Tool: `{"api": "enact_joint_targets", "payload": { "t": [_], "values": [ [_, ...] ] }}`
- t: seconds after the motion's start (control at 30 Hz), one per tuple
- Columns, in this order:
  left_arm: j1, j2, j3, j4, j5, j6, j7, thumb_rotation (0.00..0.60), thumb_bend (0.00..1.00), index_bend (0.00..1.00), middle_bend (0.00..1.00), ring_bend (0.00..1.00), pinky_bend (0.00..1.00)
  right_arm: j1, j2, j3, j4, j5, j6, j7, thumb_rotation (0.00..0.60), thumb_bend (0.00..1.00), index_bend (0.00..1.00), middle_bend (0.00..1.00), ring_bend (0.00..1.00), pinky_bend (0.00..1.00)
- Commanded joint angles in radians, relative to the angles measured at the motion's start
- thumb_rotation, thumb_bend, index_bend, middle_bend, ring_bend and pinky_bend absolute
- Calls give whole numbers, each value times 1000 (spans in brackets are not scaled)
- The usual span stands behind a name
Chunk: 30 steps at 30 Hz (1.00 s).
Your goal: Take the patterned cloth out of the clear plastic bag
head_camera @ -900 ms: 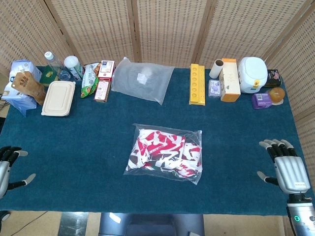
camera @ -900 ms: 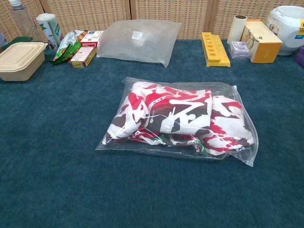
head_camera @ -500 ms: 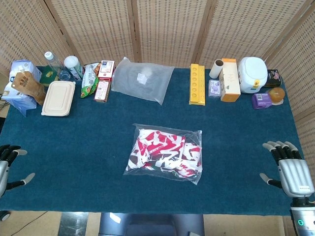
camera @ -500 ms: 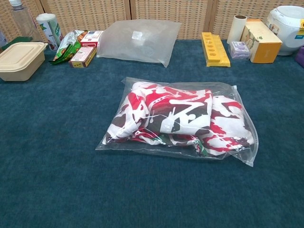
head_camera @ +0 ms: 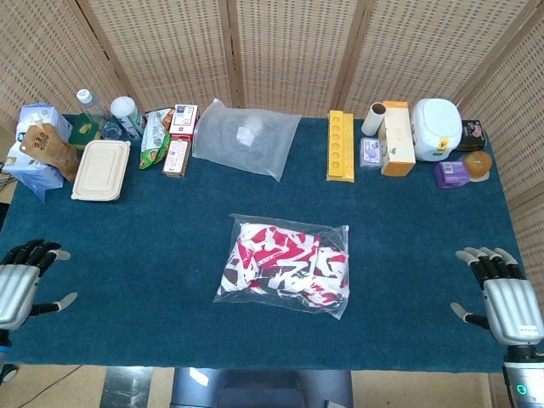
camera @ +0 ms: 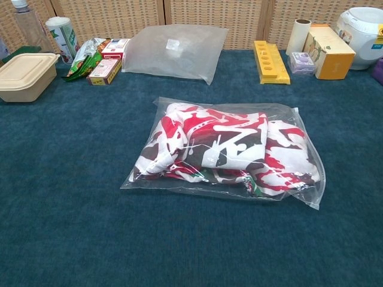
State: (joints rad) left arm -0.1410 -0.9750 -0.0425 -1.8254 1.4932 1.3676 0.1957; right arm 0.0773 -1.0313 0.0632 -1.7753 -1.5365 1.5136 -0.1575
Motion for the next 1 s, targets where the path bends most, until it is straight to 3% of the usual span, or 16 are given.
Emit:
{"api": "enact_joint_targets", "payload": {
  "t": [0.03,0.3,0.37,0.53,0.73,1.0],
  "values": [
    [-102,20,-18,-17,12,-140,-29,600,132,284,238,156,194,-3,-1,-3,-1,-4,4,0,589,89,222,240,193,131],
    [-255,-7,-55,-15,-9,-334,-28,600,122,175,198,129,193,-11,-3,-10,-1,-11,9,-1,589,89,222,240,193,132],
    [-340,-50,-81,-10,-26,-432,-1,600,114,148,182,116,189,-14,-1,-12,-3,-14,13,-5,589,89,221,241,194,131],
    [-453,-147,-110,6,-91,-540,75,600,88,54,137,77,162,-18,-3,-14,-3,-16,14,-4,590,88,221,240,193,131],
    [-556,-296,-126,46,-189,-600,200,600,85,7,115,49,141,-22,-4,-14,14,-14,18,19,590,88,221,240,193,131],
    [-639,-477,-124,125,-329,-566,377,600,83,0,105,22,129,-27,-4,-13,48,-3,13,61,592,89,222,240,193,131]
  ]
}}
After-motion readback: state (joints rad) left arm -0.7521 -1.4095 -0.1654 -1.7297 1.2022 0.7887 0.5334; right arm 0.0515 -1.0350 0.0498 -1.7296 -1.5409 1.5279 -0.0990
